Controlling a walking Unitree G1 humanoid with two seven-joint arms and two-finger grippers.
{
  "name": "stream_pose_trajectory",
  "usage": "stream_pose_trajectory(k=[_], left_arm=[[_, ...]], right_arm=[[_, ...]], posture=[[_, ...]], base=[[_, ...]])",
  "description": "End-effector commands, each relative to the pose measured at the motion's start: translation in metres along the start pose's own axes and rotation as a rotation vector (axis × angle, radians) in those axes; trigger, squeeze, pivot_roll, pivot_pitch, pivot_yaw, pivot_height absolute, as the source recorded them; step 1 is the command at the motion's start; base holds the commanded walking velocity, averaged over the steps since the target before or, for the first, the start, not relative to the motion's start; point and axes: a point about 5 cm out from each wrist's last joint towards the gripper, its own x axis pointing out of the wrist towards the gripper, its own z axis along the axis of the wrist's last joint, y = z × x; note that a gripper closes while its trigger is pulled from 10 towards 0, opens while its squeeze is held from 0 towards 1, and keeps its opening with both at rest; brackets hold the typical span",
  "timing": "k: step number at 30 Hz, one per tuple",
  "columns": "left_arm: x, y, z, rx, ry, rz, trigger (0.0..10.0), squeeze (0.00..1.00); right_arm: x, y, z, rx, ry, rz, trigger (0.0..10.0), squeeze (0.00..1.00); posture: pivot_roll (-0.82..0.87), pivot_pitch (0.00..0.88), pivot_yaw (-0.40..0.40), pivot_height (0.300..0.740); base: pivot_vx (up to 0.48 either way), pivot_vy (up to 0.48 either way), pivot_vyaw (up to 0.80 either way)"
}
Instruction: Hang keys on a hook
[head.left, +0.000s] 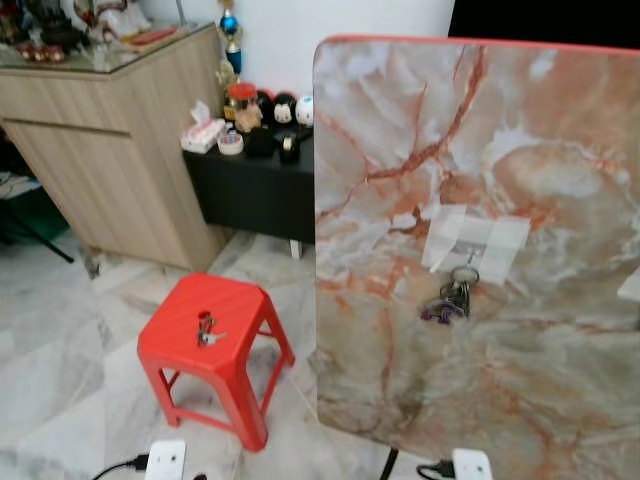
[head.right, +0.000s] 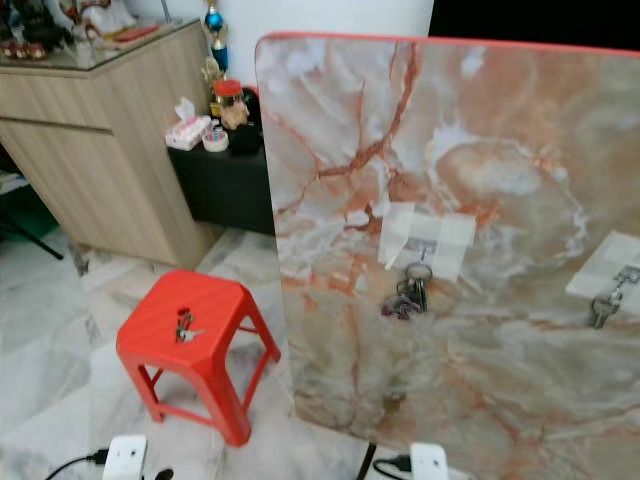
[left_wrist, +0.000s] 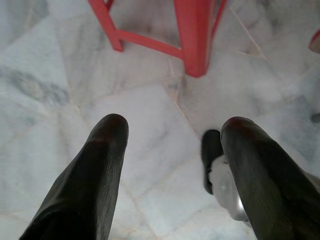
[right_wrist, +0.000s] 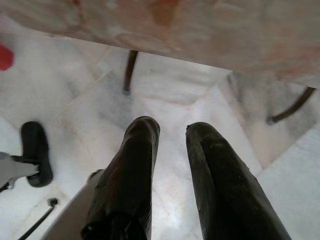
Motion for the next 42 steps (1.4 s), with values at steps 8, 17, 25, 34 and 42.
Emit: stream_pose_trajectory(k=[8,17,25,34,42], left_arm=[[0.0,0.012,-0.001,-0.004,0.029,0.014,10.0,0.0],[0.003,0.016,0.008,-0.007,0.019,0.018,10.0,0.0],[0.003,0.014,0.008,-0.01,0.025,0.016,10.0,0.0],[0.003,0.016,0.008,-0.013,0.027,0.018,10.0,0.0],[0.001,0.025,0.002,-0.015,0.044,0.026,10.0,0.0]], right_arm=[[0.002,0.005,0.011,0.013,-0.039,0.011,10.0,0.0],[0.002,0.007,0.01,0.032,-0.031,-0.001,10.0,0.0],[0.002,0.007,0.009,0.047,-0.027,-0.002,10.0,0.0],[0.001,0.006,0.01,0.039,-0.032,-0.001,10.0,0.0],[0.002,0.006,0.01,0.04,-0.036,0.001,10.0,0.0]], posture=[[0.01,0.0,-0.032,0.74],[0.01,0.0,-0.03,0.74],[0.01,0.0,-0.031,0.74],[0.02,0.0,-0.033,0.74],[0.02,0.0,-0.033,0.74]], base=[[0.0,0.48,0.0],[0.0,0.48,0.0],[0.0,0.48,-0.06],[0.0,0.48,-0.07],[0.0,0.48,0.0]])
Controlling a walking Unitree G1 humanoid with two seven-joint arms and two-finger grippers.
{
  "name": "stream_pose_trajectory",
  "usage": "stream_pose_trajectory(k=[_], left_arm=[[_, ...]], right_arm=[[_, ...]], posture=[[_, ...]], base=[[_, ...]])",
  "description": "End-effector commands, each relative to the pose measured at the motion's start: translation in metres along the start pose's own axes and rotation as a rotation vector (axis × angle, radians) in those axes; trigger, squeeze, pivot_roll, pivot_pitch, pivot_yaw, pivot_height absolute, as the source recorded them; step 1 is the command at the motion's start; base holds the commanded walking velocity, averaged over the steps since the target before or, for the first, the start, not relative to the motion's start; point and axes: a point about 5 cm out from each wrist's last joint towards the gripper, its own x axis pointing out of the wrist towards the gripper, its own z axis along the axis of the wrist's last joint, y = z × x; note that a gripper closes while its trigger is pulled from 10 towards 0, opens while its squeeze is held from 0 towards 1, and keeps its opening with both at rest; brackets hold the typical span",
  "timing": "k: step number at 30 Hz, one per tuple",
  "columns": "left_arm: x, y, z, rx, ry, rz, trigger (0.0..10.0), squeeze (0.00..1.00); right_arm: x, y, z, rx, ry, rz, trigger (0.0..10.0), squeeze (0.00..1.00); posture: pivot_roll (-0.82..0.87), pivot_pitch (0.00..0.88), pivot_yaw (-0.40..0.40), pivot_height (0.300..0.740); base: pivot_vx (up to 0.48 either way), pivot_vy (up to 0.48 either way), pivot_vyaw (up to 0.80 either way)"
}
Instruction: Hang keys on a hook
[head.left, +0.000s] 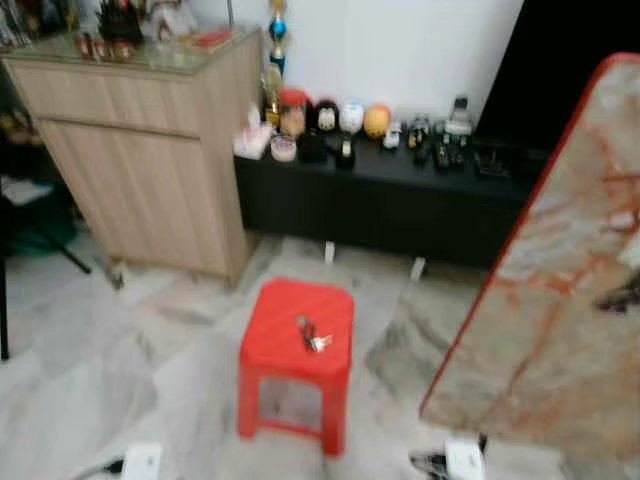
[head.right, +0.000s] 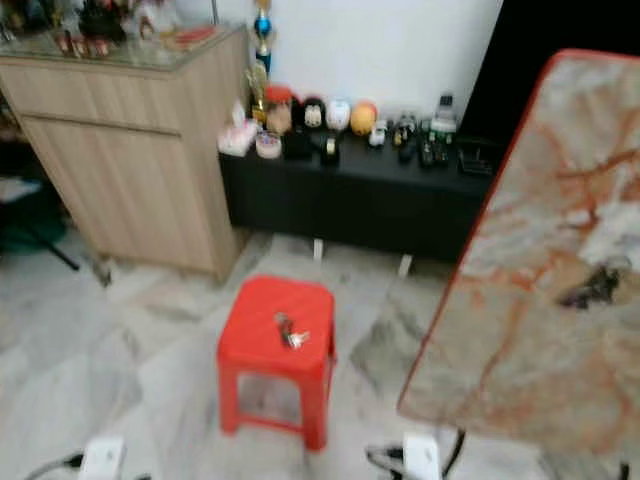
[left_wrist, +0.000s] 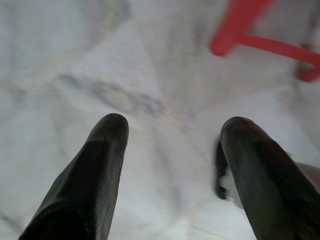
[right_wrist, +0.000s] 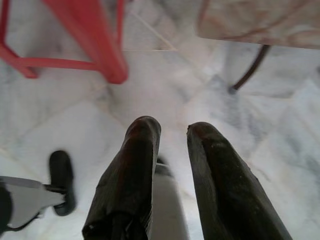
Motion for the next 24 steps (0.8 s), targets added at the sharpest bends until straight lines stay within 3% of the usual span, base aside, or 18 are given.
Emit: stream_pose_trajectory(k=[1,24], left_arm=[[0.001,-0.009,0.001,-0.01,-0.002,-0.027,10.0,0.0],[0.001,-0.013,0.004,-0.008,-0.015,-0.035,10.0,0.0]], right_arm=[[-0.001,-0.012,-0.003,-0.002,0.005,-0.028,10.0,0.0],[0.001,-0.003,0.011,0.014,-0.053,-0.01,10.0,0.0]], posture=[[0.02,0.0,-0.033,0.74],[0.02,0.005,-0.032,0.74]], base=[[0.0,0.48,0.0],[0.0,0.469,0.0]])
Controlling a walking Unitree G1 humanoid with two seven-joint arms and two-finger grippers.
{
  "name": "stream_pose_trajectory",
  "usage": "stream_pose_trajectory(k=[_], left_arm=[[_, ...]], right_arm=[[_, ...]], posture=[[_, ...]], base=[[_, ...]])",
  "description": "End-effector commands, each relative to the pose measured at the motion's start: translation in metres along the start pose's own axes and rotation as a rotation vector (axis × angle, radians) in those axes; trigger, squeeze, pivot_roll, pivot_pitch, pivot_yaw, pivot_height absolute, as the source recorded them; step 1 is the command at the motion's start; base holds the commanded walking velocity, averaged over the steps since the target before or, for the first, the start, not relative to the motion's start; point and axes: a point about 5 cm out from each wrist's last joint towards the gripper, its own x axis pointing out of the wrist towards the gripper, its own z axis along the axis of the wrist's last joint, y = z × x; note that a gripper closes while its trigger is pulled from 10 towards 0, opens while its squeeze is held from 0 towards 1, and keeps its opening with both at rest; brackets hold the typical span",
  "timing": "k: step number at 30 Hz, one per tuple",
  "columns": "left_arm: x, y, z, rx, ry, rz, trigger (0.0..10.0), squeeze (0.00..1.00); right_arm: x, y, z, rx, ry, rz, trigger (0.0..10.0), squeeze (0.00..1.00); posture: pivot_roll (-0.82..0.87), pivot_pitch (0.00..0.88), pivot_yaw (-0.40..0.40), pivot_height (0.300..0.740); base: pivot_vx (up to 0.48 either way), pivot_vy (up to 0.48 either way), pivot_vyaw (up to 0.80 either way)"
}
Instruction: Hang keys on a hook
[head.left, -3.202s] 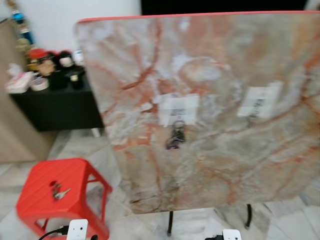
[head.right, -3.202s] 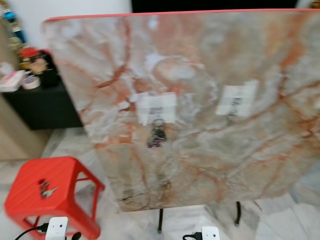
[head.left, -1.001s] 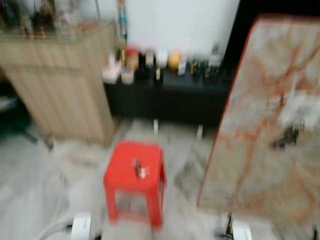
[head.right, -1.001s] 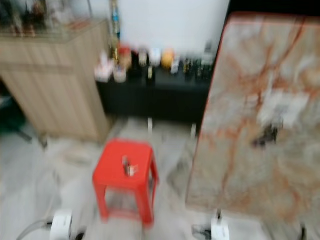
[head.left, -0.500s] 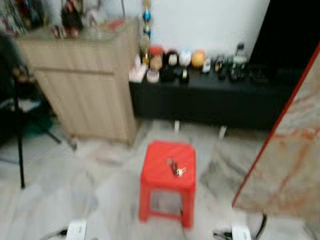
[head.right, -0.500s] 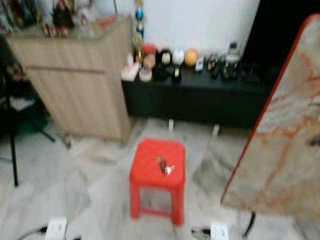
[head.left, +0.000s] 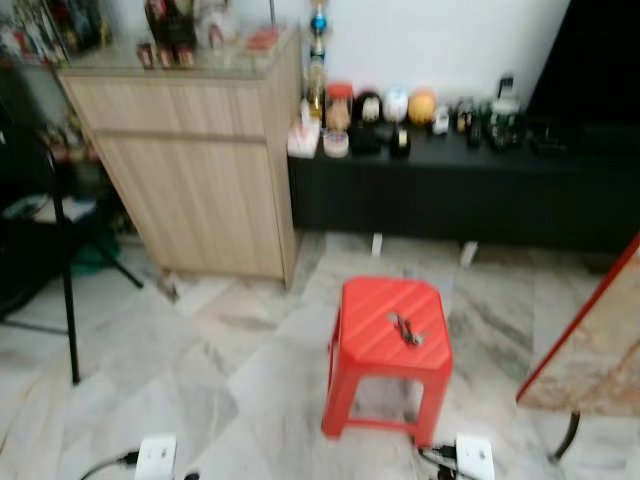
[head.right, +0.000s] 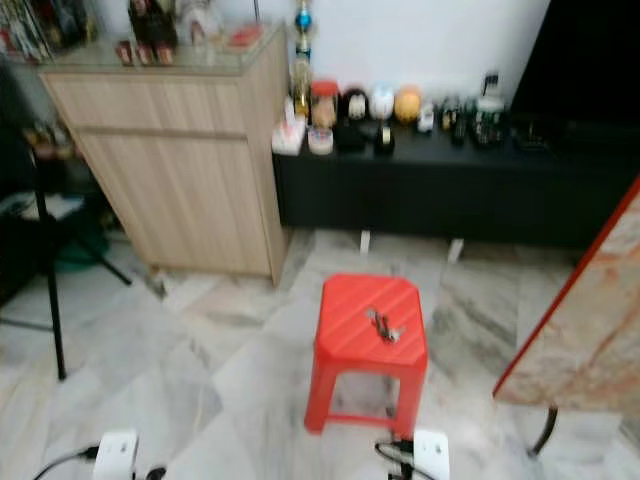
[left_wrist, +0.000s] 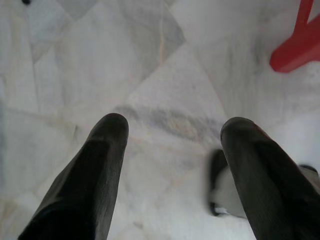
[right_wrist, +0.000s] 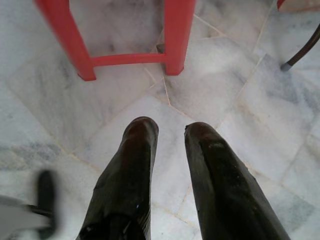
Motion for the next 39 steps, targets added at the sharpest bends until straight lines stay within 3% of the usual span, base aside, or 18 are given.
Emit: stream_pose_trajectory(k=[1,10,24,39], left_arm=[[-0.002,0.006,-0.006,0.003,0.014,0.018,10.0,0.0],[-0.004,-0.006,-0.013,-0.005,-0.003,-0.003,10.0,0.0],[-0.004,-0.007,-0.013,0.001,-0.004,-0.008,10.0,0.0],[-0.004,-0.008,-0.012,-0.005,-0.009,-0.013,10.0,0.0]], right_arm=[[0.001,0.007,0.006,0.007,-0.023,0.016,10.0,0.0],[0.0,0.004,0.003,0.006,-0.015,0.014,10.0,0.0],[0.001,0.007,0.006,0.005,-0.02,0.018,10.0,0.0],[0.0,0.005,0.003,0.01,-0.02,0.015,10.0,0.0]], posture=[[0.02,0.005,-0.032,0.74],[0.02,0.005,-0.032,0.74],[0.03,0.009,-0.031,0.74],[0.03,0.009,-0.032,0.74]], base=[[0.0,0.0,0.0],[0.0,0.0,0.0],[0.0,0.0,0.0],[0.309,0.0,0.0]])
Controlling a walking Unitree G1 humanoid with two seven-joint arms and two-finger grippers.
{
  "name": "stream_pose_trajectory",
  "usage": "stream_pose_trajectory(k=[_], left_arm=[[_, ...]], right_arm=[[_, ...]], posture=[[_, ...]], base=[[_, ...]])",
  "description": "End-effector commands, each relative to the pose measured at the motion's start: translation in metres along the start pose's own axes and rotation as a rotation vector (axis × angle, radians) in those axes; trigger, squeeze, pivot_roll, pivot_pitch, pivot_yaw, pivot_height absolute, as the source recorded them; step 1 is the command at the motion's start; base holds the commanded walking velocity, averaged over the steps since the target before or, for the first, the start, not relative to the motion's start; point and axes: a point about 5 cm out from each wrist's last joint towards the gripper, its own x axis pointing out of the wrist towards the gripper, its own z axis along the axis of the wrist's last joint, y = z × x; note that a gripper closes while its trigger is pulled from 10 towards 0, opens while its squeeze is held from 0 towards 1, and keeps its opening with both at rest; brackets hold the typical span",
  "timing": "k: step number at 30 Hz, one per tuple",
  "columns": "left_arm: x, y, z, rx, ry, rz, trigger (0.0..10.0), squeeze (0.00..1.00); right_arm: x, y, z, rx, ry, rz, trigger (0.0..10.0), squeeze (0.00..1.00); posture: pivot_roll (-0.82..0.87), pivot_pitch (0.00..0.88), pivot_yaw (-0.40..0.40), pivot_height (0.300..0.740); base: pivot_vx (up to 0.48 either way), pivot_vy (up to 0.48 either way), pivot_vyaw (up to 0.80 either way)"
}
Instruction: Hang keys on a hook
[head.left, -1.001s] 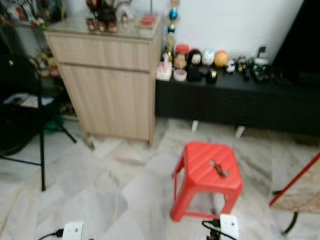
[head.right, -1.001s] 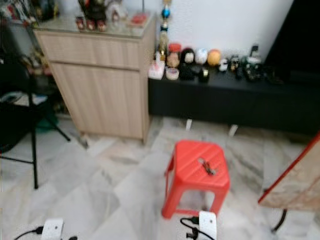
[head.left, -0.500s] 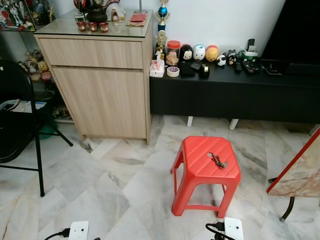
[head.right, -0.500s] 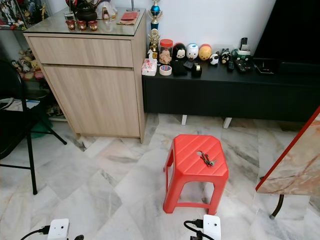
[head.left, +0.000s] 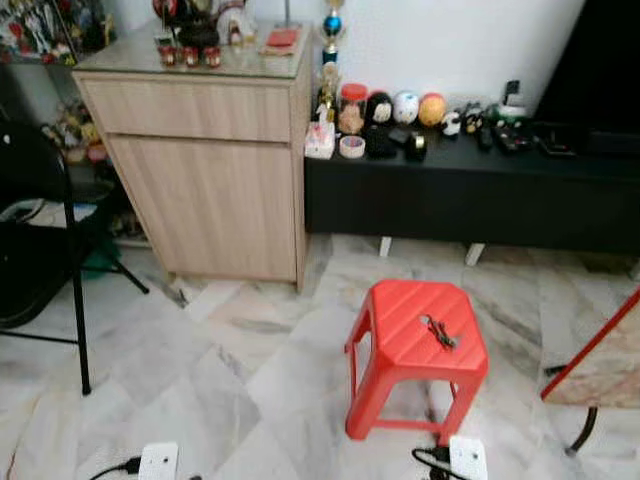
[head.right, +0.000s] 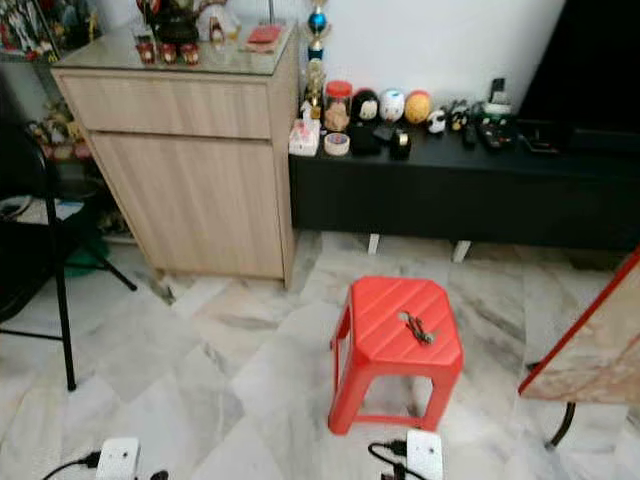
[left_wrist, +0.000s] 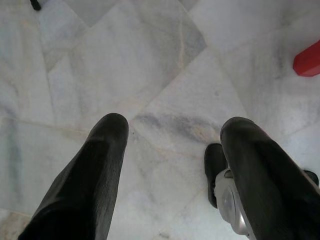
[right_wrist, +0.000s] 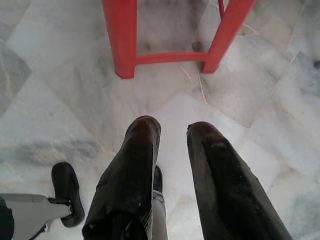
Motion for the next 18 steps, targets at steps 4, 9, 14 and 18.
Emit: stream_pose_trajectory(k=[4,9,14,18], left_arm=[[0.0003,-0.0042,0.0011,0.0,-0.009,-0.014,10.0,0.0],[0.0005,-0.0048,0.002,0.0,-0.015,-0.017,10.0,0.0],[0.0004,-0.0046,0.0019,0.0,-0.015,-0.017,10.0,0.0],[0.0004,-0.0045,0.0016,0.004,-0.014,-0.014,10.0,0.0]], right_arm=[[-0.0003,-0.0056,-0.0007,0.007,0.0,-0.01,10.0,0.0],[-0.0003,-0.0057,-0.0011,0.003,0.002,-0.013,10.0,0.0],[-0.0004,-0.0029,-0.0014,0.002,0.003,-0.011,10.0,0.0],[-0.0004,-0.0021,-0.0016,0.002,0.003,-0.009,10.0,0.0]], posture=[[0.03,0.009,-0.032,0.74],[0.03,0.009,-0.032,0.74],[0.03,0.009,-0.032,0.74],[0.03,0.011,-0.032,0.74]], base=[[0.345,0.0,0.0],[0.345,0.0,0.0],[0.346,0.0,0.0],[0.335,0.0,0.0]])
